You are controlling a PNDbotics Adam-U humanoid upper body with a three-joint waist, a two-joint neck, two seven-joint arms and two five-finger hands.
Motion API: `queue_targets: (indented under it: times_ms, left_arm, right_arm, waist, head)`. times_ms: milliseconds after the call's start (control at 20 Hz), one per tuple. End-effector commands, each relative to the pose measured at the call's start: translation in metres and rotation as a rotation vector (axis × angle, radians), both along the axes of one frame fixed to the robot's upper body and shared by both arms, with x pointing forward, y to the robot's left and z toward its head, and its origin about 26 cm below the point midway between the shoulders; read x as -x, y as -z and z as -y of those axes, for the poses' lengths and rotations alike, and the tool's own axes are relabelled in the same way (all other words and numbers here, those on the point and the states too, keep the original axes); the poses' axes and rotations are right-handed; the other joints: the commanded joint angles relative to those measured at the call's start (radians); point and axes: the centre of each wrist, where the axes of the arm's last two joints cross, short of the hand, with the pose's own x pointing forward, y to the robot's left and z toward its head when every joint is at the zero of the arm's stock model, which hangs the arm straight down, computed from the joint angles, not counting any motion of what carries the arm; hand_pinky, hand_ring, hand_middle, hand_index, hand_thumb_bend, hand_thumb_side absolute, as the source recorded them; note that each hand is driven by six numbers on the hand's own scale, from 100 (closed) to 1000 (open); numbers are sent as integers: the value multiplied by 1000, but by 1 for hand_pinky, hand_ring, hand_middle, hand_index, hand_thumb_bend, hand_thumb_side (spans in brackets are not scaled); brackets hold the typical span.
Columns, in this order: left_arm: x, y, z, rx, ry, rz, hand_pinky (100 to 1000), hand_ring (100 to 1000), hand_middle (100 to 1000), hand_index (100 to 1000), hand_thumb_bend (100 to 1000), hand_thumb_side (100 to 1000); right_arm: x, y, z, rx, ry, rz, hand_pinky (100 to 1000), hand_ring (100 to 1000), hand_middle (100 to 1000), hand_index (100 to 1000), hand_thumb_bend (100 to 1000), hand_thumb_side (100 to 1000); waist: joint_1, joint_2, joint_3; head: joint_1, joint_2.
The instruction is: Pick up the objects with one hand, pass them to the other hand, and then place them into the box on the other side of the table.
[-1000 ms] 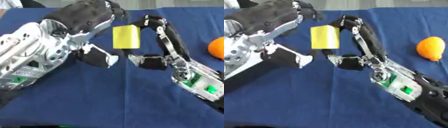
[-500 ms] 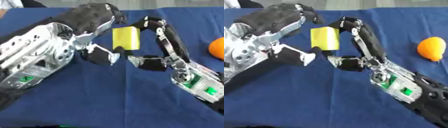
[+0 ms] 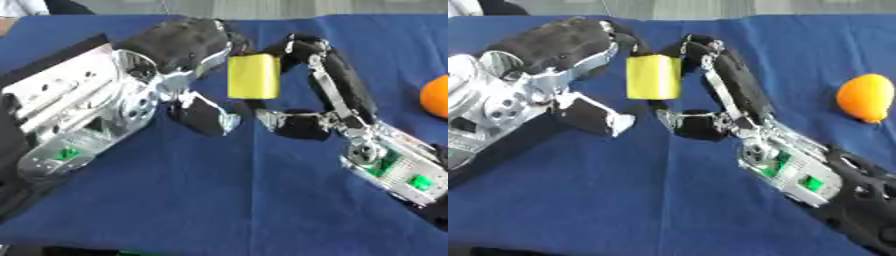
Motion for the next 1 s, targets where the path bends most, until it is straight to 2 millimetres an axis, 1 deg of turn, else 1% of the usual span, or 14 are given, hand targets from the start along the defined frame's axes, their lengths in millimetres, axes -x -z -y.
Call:
queue_targets:
  times_ms: [50, 250, 400, 500, 550, 750, 850, 900, 1000]
  left_arm:
    - [2, -4, 1, -26, -43, -55, 994, 872, 764, 882, 337, 326]
    - [-2, 0, 2, -37, -48, -49, 997, 875, 768, 893, 360, 334]
    - [-4, 1, 3, -39, -48, -44, 993, 870, 760, 889, 341, 329]
    - [-5, 2, 3, -29, -54, -39, 986, 862, 746, 877, 290, 318]
    - [-6, 2, 4, -18, -58, -33, 982, 858, 739, 870, 267, 312]
    - [-7, 3, 5, 21, -70, -16, 970, 848, 716, 848, 234, 305]
    - [-9, 5, 5, 35, -78, -10, 955, 838, 692, 825, 197, 299]
    - [-10, 5, 5, 44, -80, -4, 948, 831, 677, 813, 155, 292]
    - [-11, 6, 6, 62, -85, 4, 938, 823, 660, 798, 100, 285]
  right_arm:
    - [0, -10, 0, -3, 0, 23, 542, 508, 472, 549, 185, 100]
    - [0, -10, -1, -4, -14, 27, 531, 501, 469, 546, 182, 100]
    - [1, -9, -1, -4, -20, 25, 529, 500, 468, 546, 181, 100]
    - [1, -9, -2, -4, -25, 25, 528, 499, 468, 546, 185, 100]
    - [1, -8, -2, -5, -28, 24, 526, 498, 468, 546, 202, 100]
    - [1, -8, -3, -13, -44, 20, 517, 494, 466, 544, 204, 100]
    - [2, -7, -4, -16, -53, 18, 509, 490, 465, 543, 202, 100]
    - [2, -7, -4, -16, -59, 19, 510, 490, 464, 542, 202, 100]
    - [2, -6, -5, -13, -67, 20, 511, 490, 465, 542, 203, 100]
  waist:
    - [13, 1, 1]
    - [13, 2, -1]
    - [13, 2, 0]
    - [13, 2, -2]
    - [12, 2, -2]
    - [13, 3, -3]
    - [13, 3, -5]
    - [13, 4, -5]
    - [13, 4, -6]
  head:
    - [2, -2]
    - [3, -2]
    - [5, -2]
    - [7, -2]
    - [7, -2]
    - [9, -2]
    - [9, -2]
    - [9, -2]
    - [10, -2]
